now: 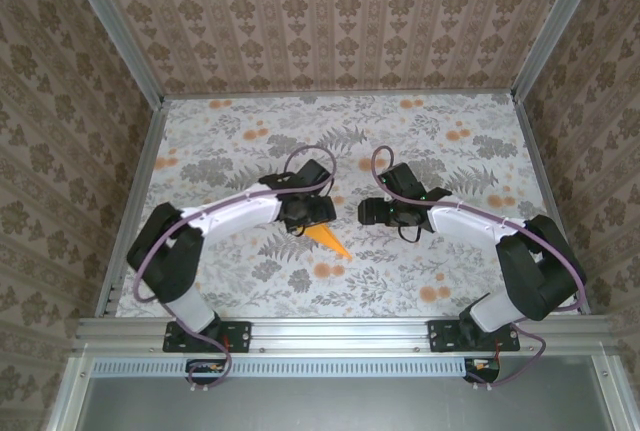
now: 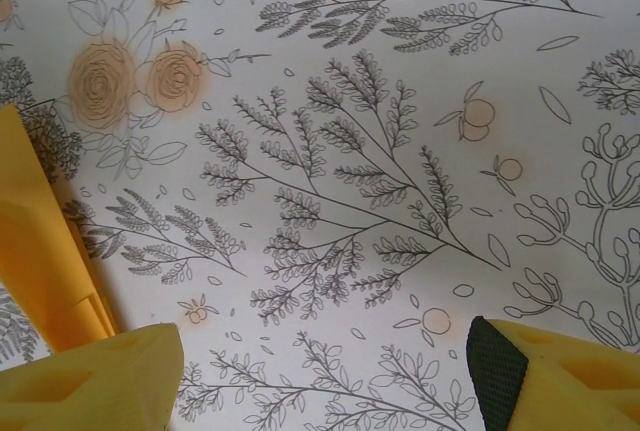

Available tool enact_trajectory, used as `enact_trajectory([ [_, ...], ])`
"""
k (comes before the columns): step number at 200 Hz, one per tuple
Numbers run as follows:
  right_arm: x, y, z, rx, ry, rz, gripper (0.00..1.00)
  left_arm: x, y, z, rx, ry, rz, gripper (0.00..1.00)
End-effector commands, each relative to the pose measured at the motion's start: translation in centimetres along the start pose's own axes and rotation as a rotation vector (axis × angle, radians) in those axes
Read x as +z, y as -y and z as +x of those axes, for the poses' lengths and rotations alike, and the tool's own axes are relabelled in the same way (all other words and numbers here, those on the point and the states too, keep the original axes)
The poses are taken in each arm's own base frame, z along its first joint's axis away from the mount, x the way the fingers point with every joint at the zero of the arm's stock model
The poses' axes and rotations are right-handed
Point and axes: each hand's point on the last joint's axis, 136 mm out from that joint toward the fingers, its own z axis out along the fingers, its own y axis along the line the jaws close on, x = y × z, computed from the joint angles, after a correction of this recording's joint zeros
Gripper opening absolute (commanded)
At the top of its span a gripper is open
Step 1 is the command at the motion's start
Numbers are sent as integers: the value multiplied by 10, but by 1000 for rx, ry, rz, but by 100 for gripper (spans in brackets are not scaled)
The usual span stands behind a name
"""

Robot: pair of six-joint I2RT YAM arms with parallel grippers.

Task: Fold a paper plane with a square sheet of paper (pick it up from the middle)
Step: Turn over a paper plane at the center of the table.

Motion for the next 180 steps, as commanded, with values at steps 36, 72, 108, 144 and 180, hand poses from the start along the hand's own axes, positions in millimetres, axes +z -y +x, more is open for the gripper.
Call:
enact_trajectory([
  [36, -4, 8, -7, 35, 45, 26, 77, 10, -16, 7, -47, -52, -145, 55],
  [72, -2, 7, -6, 43, 35, 24, 77, 13, -15, 13, -48, -81, -151, 49],
  [108, 0, 9, -5, 47, 26, 32, 77, 15, -16, 18, -45, -99, -149, 48],
  [144, 2, 9, -4, 52, 17, 35, 77, 18, -12, 20, -28, -121, -137, 51],
  [180, 4, 9, -3, 52, 13, 34, 77, 21, -15, 22, -23, -133, -147, 54],
])
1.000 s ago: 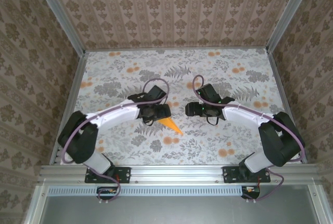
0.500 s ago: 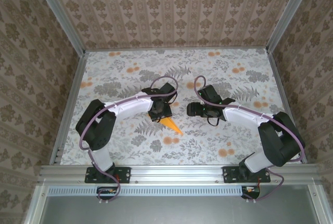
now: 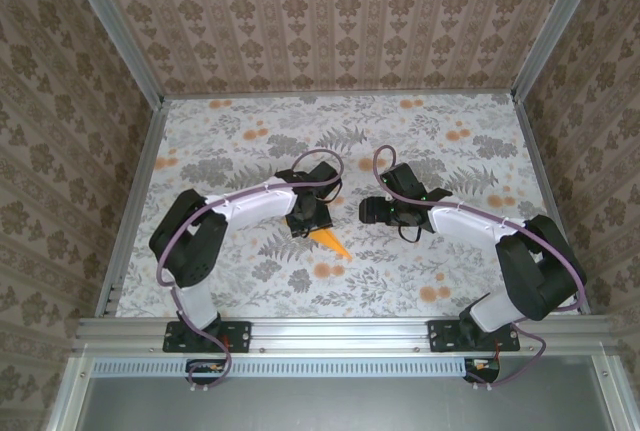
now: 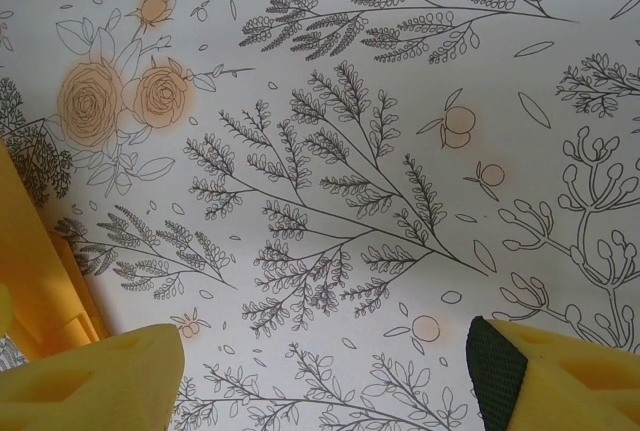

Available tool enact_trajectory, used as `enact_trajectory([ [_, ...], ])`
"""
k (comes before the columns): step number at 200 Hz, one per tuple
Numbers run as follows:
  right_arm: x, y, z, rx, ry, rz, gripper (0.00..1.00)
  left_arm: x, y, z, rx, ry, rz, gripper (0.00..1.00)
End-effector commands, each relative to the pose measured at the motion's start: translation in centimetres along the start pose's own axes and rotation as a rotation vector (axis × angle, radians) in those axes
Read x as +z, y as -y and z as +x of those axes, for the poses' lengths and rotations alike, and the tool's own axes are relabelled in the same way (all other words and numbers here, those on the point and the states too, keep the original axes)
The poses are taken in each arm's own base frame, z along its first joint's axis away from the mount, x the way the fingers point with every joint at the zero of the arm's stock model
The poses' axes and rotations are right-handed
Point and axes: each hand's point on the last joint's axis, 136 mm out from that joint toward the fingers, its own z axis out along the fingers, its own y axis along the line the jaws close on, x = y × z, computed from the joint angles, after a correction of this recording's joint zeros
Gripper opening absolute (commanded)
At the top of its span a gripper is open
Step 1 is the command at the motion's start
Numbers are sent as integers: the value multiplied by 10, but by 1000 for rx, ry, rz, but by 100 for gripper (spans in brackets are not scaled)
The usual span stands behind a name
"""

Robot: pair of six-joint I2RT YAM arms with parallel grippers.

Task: Fold a paper plane with a square sheet of paper (pick it up from the middle)
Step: Turn over a paper plane at the center of the table.

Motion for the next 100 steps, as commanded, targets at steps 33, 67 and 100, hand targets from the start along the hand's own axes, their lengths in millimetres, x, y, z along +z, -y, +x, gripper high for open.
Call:
enact_trajectory([
  [33, 3, 6, -1, 25, -3, 24, 77, -9, -6, 2, -9, 5, -19, 49],
  [67, 6, 6, 1, 26, -14, 27, 77, -14, -9, 5, -41, 19, 0, 41],
  [100, 7, 6, 1, 28, -18, 28, 77, -15, -10, 7, -58, 19, 13, 33],
])
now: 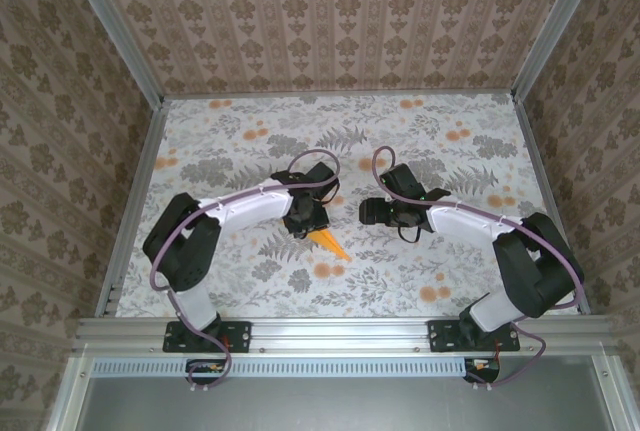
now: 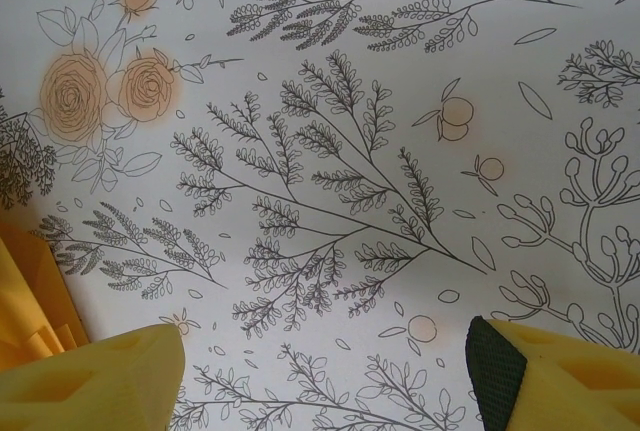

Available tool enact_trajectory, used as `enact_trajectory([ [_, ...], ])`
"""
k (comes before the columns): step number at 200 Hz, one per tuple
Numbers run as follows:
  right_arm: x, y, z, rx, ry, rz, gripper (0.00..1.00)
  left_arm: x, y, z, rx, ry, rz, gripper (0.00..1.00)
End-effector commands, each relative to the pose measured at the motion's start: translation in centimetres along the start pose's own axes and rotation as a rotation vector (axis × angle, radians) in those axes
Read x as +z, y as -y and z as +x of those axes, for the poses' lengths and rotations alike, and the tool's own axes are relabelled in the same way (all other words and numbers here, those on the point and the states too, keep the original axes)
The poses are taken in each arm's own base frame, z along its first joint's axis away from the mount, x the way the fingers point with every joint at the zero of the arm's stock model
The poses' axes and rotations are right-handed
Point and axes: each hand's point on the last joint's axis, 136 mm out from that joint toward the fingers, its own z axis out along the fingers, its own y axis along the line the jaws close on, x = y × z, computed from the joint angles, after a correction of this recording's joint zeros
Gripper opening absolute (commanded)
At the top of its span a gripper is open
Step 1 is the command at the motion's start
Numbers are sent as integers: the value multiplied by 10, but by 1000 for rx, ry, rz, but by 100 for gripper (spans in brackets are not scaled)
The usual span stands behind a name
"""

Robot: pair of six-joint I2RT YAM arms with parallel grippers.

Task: Fold a paper plane with a square sheet of paper (pick it up from the middle)
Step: Turn over a paper plane at the center of the table.

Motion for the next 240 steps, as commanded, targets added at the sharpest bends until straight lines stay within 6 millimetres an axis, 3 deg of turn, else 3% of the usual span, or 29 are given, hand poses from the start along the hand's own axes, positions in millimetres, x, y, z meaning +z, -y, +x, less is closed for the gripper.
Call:
enact_trajectory([
  [1, 3, 4, -2, 26, -4, 19, 77, -6, -4, 4, -26, 10, 4, 33],
  [44, 4, 5, -2, 26, -6, 24, 77, -7, -2, 4, -30, 9, 17, 16],
  [78, 1, 7, -3, 28, 4, 28, 76, -25, 2, -7, 8, 75, 38, 11],
  [125, -13, 9, -13, 49, 64, 6, 76, -51, 32, -19, 100, 157, 249, 7],
  [155, -26, 10, -18, 59, 95, -17, 77, -54, 51, -21, 120, 160, 432, 5],
  [161, -36, 4, -23, 57, 121, -44, 76, -54, 54, -21, 121, 155, 460, 4],
  [190, -45, -17, -23, 40, 113, -159, 75, -49, 62, -19, 138, 136, 551, 4],
  [240, -35, -52, -3, -1, 36, -240, 60, -20, 53, -9, 122, 83, 596, 4],
])
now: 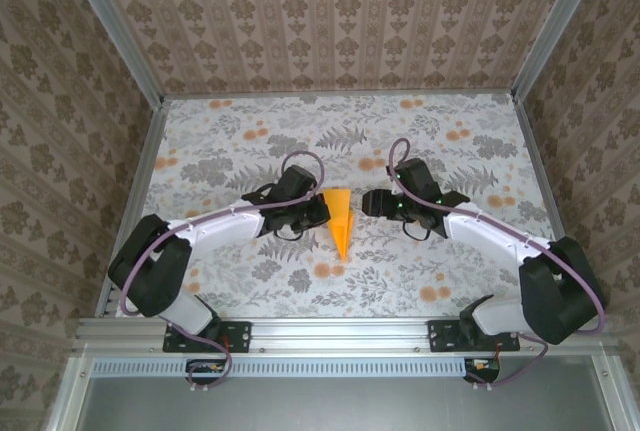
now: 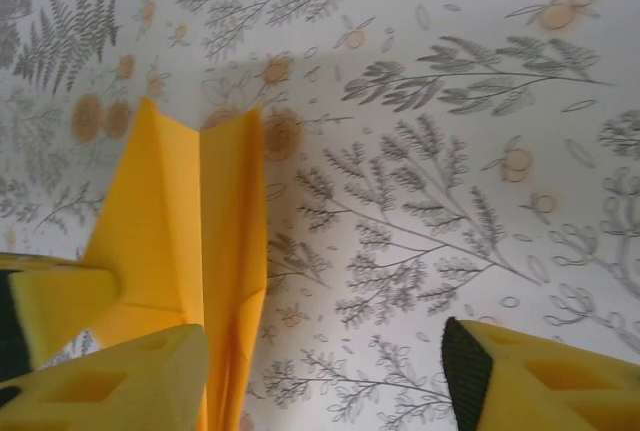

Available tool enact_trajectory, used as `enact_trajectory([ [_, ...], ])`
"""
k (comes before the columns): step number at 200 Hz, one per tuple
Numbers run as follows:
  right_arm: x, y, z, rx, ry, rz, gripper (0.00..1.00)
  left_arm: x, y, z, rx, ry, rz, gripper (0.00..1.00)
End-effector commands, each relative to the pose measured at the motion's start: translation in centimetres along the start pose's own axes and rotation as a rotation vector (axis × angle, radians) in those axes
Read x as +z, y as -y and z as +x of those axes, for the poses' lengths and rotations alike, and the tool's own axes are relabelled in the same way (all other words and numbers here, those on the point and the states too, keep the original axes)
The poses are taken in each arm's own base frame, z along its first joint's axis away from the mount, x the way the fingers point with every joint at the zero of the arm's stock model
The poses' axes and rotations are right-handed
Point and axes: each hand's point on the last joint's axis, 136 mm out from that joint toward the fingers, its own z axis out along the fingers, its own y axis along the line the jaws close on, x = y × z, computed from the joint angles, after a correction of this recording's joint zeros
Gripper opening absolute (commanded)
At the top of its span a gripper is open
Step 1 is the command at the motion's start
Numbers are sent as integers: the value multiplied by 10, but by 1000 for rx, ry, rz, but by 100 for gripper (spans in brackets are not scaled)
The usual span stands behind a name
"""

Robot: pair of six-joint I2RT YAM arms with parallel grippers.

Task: Fold a paper plane with a square sheet of paper (pick it up from the middle)
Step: Turn over a paper plane at the center of the table, then move the paper plane to the center of the table.

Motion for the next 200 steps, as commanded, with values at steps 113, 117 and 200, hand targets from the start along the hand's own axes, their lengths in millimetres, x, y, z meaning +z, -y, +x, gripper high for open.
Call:
enact_trajectory([
  [113, 55, -62, 67, -192, -254, -21, 38, 17, -42, 18, -35, -65, 10, 5],
  [117, 56, -63, 67, -196, -258, -20, 38, 17, -42, 18, -35, -63, 12, 5],
  [200, 71, -64, 85, -209, -344, -16, 39, 17, -46, 18, -45, -68, 5, 5],
])
